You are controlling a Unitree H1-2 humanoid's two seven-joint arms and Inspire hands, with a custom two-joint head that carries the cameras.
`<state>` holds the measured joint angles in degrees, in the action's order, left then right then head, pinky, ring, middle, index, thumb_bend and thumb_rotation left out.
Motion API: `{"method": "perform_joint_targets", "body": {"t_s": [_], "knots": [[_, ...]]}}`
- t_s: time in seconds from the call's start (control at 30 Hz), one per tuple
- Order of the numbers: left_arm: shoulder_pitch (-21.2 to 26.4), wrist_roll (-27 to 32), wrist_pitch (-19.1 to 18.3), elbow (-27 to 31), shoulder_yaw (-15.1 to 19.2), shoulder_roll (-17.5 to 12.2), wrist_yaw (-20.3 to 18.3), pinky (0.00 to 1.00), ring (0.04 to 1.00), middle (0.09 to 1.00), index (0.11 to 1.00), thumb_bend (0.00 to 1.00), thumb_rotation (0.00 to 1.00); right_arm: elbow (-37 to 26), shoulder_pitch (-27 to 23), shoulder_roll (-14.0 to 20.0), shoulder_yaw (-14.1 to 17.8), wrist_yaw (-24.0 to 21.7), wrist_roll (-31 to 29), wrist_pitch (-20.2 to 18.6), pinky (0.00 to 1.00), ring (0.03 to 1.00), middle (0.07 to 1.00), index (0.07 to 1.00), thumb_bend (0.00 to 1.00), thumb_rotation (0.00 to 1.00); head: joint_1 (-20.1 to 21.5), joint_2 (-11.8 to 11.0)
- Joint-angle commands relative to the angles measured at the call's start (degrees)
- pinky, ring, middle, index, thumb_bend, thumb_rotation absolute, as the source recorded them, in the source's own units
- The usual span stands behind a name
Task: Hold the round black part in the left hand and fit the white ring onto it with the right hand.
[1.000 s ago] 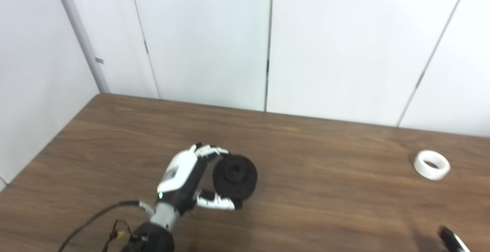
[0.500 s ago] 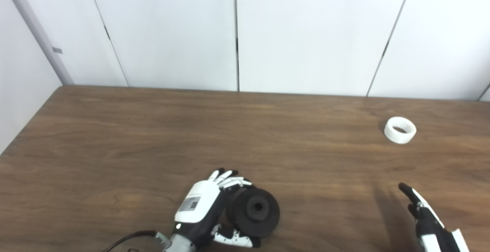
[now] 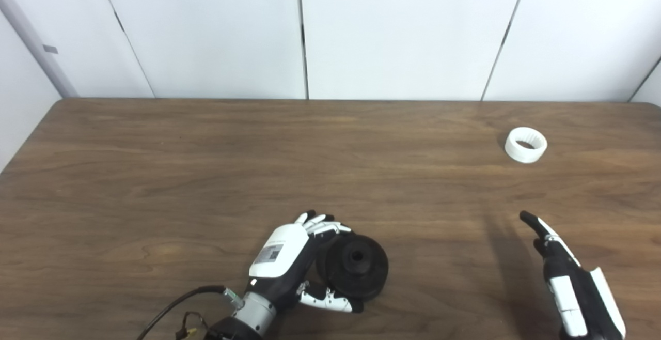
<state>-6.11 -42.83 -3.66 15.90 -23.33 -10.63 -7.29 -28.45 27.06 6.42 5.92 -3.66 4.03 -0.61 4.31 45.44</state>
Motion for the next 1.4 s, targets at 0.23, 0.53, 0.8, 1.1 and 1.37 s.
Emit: {"method": "perform_joint_targets", "body": {"t_s": [0.23, 0.53, 0.8, 1.1, 1.37], "knots": [[1.54, -0.37, -1.35, -3.15, 1.08, -0.48, -1.7, 1.0, 0.93, 0.826, 0.483, 0.52, 0.07, -3.61, -1.57, -1.06, -0.14, 1.77, -0.47, -0.27, 1.0, 1.0, 0.943, 0.88, 0.7, 1.0, 2.14, -0.25], [1.8, -0.76, -1.62, -4.6, 1.97, -0.47, -1.69, 1.0, 0.936, 0.829, 0.484, 0.52, 0.07, -11.74, -6.32, 4.24, 3.31, 1.44, 2.46, -7.96, 0.95, 0.97, 0.944, 0.887, 0.64, 0.72, 4.8, -0.79], [2.38, 0.85, -0.51, -6.03, 3.12, -1.13, -1.42, 1.0, 0.936, 0.821, 0.484, 0.52, 0.06, -16.3, -16.89, 12.5, 7.46, -1.76, 5.87, -22.53, 0.99, 0.982, 0.943, 0.881, 0.74, 0.43, 8.92, -1.88], [2.22, 0.97, 2.55, -8.06, 3.61, -2.81, 0.38, 1.0, 0.927, 0.823, 0.484, 0.52, 0.07, -7.38, -26.47, 21.14, 2.77, -6.46, 19.5, -26.22, 0.96, 0.96, 0.921, 0.867, 0.86, 0.35, 14.29, -4.02], [2.14, 1.58, 4.81, -9.65, 4.42, -4.05, 1.47, 1.0, 0.929, 0.822, 0.484, 0.52, 0.07, 3.12, -34.36, 24.38, -0.07, -10.05, 25.62, -26.23, 0.93, 0.978, 0.94, 0.867, 0.89, 0.33, 15.77, -5.08]]}}
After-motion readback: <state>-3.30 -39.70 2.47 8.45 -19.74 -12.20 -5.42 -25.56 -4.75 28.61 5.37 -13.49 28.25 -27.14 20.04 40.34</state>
